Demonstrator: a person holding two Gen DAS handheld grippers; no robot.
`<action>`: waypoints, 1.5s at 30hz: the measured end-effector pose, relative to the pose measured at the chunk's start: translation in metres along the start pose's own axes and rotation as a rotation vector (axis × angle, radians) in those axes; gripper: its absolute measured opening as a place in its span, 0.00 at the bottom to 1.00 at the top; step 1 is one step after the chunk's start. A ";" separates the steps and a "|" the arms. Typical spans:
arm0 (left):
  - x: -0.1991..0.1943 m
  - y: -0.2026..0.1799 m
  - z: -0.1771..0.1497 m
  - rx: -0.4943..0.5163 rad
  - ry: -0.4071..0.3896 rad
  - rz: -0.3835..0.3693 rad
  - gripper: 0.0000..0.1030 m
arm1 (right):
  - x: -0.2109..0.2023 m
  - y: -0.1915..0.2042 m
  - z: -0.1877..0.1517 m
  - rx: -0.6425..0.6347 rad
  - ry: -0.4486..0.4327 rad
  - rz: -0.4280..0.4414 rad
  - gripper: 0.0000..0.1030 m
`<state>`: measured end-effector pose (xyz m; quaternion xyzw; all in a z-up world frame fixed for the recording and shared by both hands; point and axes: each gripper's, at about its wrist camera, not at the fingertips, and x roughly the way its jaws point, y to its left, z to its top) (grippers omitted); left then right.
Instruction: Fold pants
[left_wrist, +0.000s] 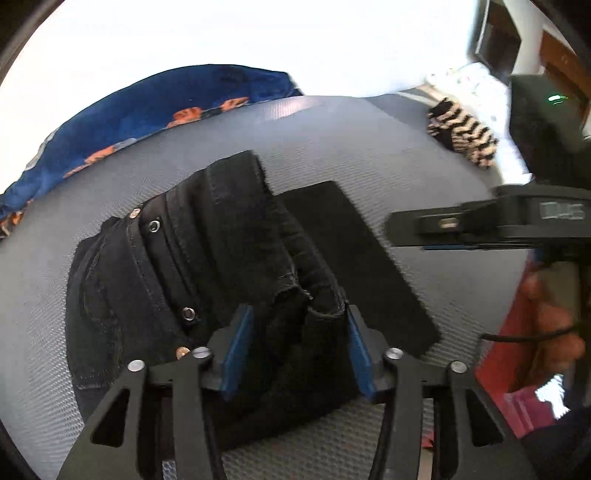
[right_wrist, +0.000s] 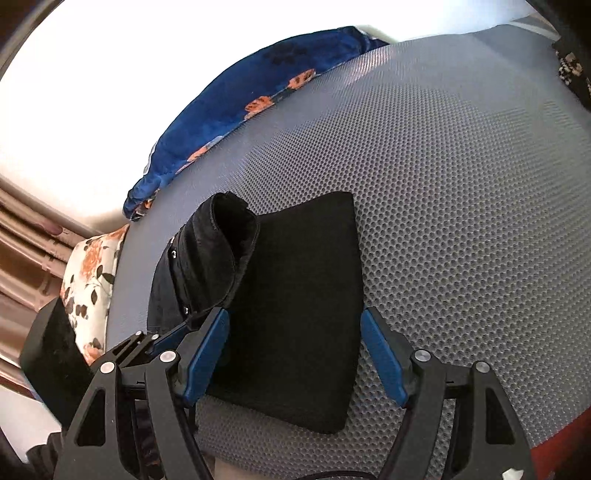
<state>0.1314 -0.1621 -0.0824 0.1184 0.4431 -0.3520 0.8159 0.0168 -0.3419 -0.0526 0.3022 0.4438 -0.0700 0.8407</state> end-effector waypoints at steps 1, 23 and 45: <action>-0.006 0.001 -0.001 -0.015 -0.005 -0.026 0.52 | 0.002 0.000 0.000 -0.004 0.005 0.003 0.70; -0.043 0.190 -0.052 -0.482 -0.012 0.177 0.59 | 0.102 0.013 0.032 -0.031 0.207 0.294 0.41; -0.031 0.170 -0.039 -0.458 0.018 0.095 0.59 | 0.029 0.015 0.028 -0.070 0.043 0.115 0.09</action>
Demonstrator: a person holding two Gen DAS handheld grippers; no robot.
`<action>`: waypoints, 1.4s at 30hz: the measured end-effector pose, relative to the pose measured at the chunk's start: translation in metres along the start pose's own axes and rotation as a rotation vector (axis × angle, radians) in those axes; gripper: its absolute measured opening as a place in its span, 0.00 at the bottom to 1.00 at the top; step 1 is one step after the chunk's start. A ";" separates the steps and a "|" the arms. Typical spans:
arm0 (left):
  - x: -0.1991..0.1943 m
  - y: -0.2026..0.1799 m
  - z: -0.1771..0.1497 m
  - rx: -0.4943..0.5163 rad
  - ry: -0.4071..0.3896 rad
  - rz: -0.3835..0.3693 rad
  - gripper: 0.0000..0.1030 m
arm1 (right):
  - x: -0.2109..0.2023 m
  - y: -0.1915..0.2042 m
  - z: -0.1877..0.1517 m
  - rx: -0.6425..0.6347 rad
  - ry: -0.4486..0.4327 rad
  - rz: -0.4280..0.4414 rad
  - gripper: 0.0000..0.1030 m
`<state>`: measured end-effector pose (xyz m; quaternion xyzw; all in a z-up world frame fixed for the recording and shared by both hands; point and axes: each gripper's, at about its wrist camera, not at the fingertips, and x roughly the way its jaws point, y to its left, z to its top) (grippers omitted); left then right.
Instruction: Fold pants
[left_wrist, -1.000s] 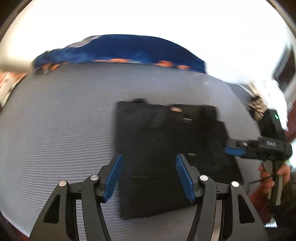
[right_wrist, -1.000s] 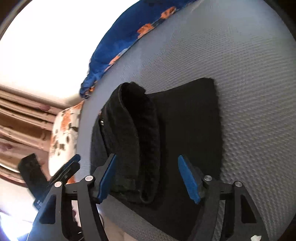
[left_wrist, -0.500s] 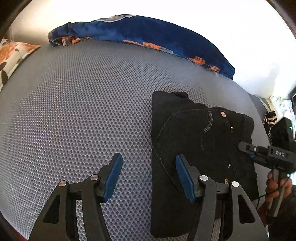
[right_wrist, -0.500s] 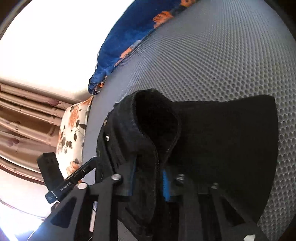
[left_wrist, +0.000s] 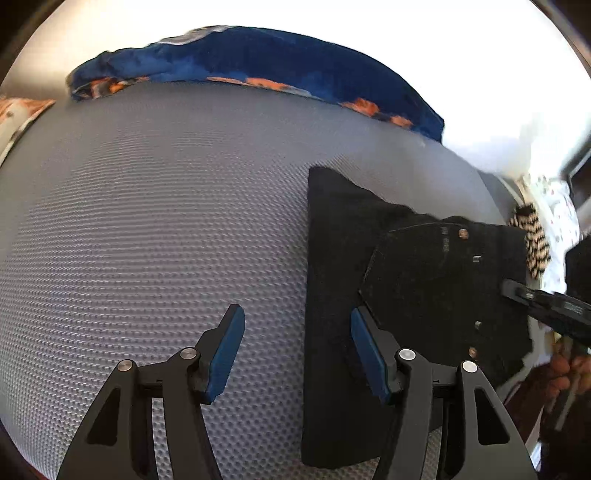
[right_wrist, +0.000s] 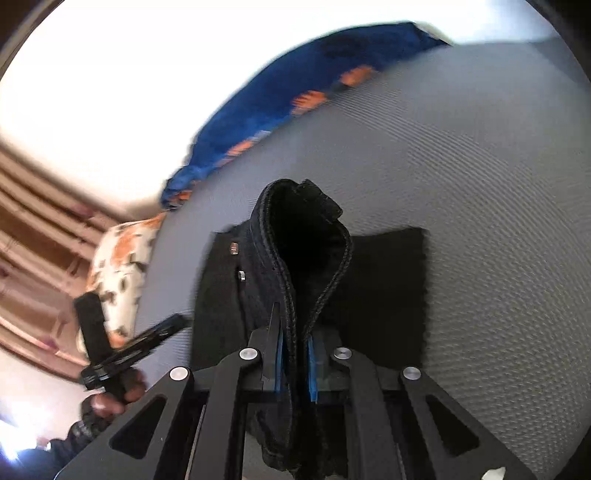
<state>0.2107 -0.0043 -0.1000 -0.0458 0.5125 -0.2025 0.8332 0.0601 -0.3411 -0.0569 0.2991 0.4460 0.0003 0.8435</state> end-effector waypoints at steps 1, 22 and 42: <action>0.002 -0.004 -0.001 0.015 0.006 0.003 0.59 | 0.006 -0.008 -0.002 0.006 0.013 -0.031 0.09; 0.024 -0.033 -0.027 0.069 0.071 -0.029 0.59 | -0.023 -0.008 -0.058 0.051 0.068 -0.132 0.15; 0.019 -0.048 -0.048 0.142 0.064 0.045 0.59 | -0.026 -0.007 -0.078 0.048 0.052 -0.196 0.10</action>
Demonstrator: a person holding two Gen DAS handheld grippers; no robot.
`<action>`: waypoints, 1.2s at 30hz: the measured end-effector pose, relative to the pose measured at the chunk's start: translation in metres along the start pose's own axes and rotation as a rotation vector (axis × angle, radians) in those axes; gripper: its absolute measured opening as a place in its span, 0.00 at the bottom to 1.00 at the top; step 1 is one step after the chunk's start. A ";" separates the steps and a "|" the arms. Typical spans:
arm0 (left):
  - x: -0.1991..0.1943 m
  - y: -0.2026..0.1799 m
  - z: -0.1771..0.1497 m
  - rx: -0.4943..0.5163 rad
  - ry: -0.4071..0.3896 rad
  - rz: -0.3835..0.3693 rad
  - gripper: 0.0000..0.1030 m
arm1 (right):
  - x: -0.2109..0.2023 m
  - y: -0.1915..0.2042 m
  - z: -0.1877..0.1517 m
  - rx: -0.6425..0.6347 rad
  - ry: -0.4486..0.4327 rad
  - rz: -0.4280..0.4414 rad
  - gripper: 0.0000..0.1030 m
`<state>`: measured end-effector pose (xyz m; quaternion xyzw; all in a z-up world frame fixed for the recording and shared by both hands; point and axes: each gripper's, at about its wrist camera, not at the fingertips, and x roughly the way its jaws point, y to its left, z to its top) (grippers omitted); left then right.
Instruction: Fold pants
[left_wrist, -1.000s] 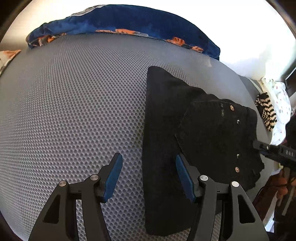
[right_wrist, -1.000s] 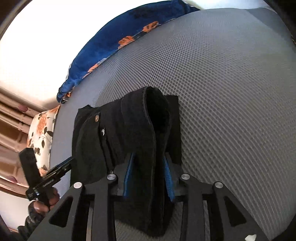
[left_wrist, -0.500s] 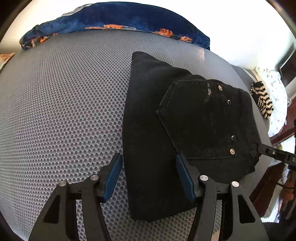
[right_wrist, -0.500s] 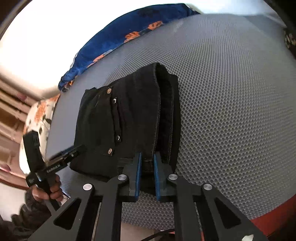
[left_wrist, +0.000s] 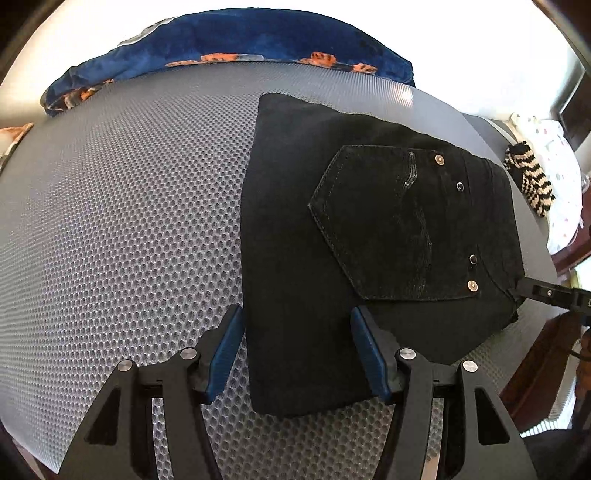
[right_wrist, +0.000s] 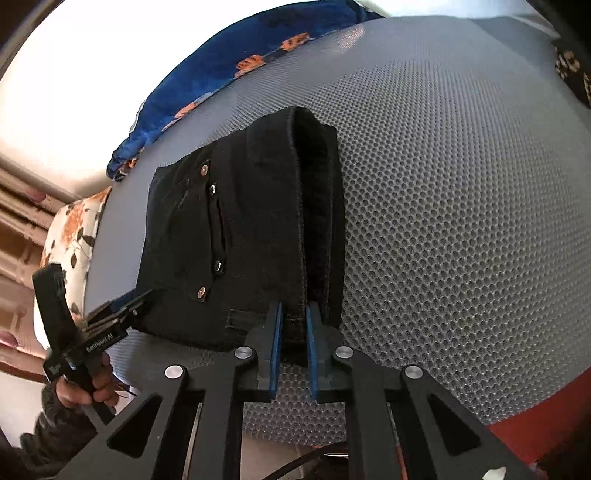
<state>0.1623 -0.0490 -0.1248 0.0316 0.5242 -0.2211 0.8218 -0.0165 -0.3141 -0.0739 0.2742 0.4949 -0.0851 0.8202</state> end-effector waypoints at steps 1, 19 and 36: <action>0.001 0.001 0.000 -0.002 0.000 0.001 0.59 | 0.000 0.000 0.001 -0.004 0.003 0.001 0.10; -0.009 0.023 0.028 -0.039 -0.024 -0.005 0.59 | -0.013 0.006 0.078 -0.001 -0.157 -0.035 0.37; -0.009 0.044 0.040 -0.138 -0.021 -0.175 0.59 | 0.018 -0.035 0.094 0.084 -0.046 0.084 0.44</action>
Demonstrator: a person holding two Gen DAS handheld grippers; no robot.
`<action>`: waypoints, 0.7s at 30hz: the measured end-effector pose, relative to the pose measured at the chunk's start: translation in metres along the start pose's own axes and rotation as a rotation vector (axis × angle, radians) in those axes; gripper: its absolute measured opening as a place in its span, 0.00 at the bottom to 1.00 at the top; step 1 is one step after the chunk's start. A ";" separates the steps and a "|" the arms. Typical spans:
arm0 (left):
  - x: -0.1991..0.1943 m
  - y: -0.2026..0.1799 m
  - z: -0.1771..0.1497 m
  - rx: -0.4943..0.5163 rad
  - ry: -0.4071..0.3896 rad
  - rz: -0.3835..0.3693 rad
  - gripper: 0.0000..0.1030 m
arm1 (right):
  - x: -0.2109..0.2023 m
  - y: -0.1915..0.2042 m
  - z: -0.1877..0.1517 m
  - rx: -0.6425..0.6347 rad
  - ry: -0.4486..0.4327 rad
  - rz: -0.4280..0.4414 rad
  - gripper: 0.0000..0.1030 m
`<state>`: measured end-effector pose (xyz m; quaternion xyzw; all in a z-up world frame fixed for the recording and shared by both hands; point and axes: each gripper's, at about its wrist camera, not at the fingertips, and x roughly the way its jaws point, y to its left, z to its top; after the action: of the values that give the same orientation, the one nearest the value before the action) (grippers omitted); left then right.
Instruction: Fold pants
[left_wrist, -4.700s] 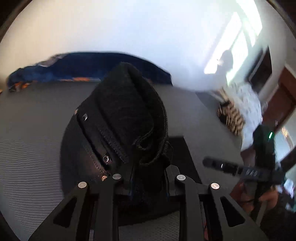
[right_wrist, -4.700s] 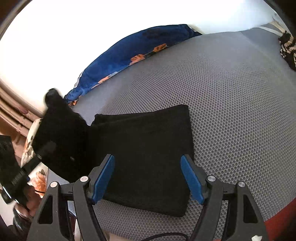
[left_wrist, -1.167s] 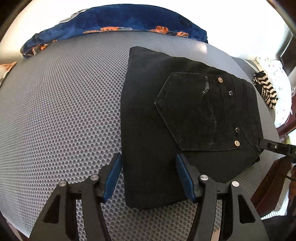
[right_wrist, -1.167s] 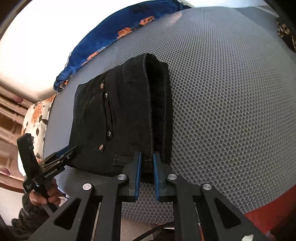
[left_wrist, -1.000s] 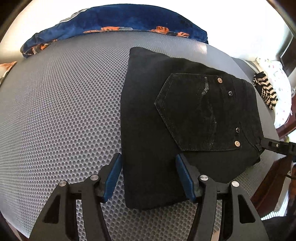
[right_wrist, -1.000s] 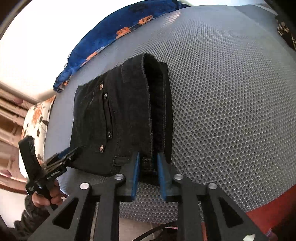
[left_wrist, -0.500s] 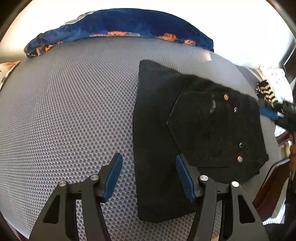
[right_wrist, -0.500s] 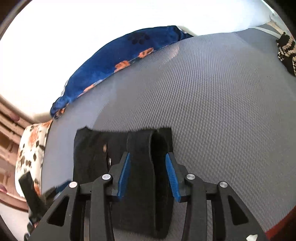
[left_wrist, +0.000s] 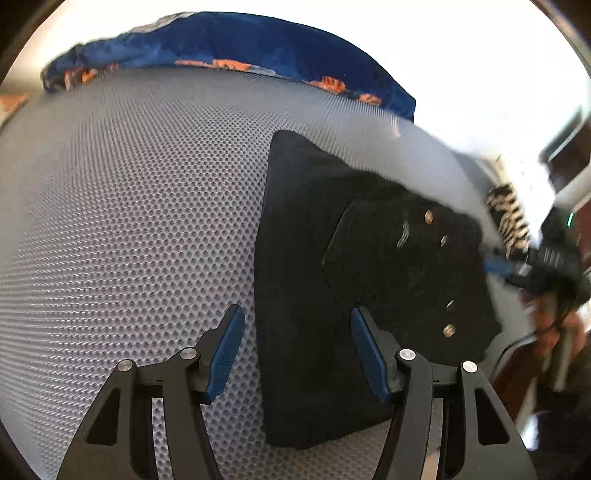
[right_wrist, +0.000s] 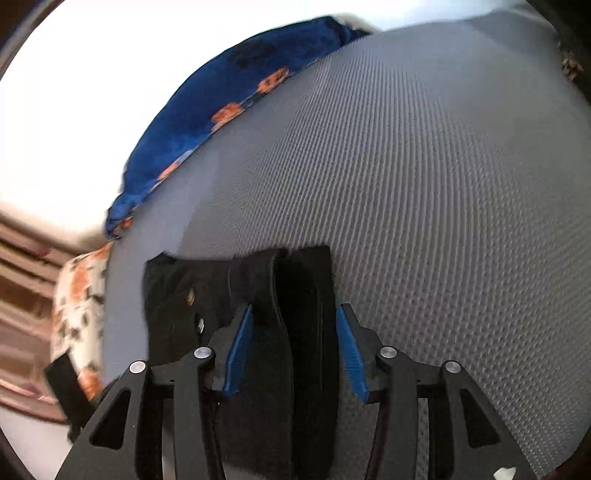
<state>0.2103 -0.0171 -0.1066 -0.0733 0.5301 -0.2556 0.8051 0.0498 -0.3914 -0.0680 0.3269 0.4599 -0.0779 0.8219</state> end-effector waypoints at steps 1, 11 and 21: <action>0.001 0.004 0.003 -0.018 0.004 -0.013 0.59 | 0.000 -0.005 -0.004 0.000 0.031 0.023 0.44; 0.027 0.030 0.026 -0.187 0.096 -0.142 0.59 | 0.008 -0.028 -0.026 0.034 0.127 0.164 0.44; 0.044 0.025 0.038 -0.216 0.120 -0.208 0.57 | 0.029 -0.031 -0.020 -0.015 0.170 0.257 0.37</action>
<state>0.2660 -0.0226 -0.1362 -0.1985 0.5912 -0.2832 0.7286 0.0386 -0.3982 -0.1130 0.3824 0.4827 0.0592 0.7857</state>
